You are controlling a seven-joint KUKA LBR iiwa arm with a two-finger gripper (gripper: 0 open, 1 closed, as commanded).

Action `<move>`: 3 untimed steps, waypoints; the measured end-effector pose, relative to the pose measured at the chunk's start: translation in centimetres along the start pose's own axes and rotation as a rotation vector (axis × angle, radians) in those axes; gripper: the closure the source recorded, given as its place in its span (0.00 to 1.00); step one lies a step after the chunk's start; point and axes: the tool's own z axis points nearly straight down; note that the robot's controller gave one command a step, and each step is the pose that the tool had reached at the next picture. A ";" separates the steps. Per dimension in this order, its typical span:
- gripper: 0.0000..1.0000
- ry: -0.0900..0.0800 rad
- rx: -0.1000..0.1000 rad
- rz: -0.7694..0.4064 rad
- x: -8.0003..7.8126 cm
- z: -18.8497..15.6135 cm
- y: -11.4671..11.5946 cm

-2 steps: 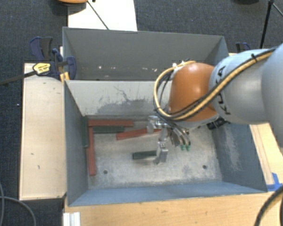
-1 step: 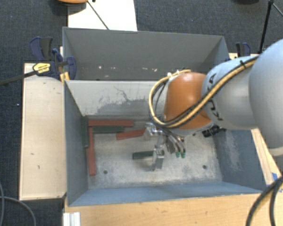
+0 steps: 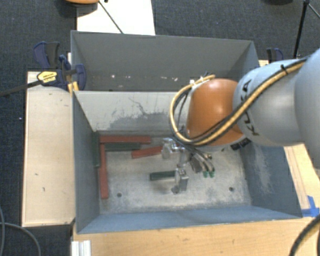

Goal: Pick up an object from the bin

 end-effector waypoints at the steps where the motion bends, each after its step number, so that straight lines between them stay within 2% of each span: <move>1: 0.00 0.004 0.000 0.132 1.0 3.7 0.2; 2: 1.00 0.002 0.000 0.087 0.8 3.7 -0.3; 3: 1.00 0.002 0.000 0.087 0.8 3.7 -0.3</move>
Offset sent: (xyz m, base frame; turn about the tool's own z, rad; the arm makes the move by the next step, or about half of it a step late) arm -0.0085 -0.0042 -0.0378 0.0845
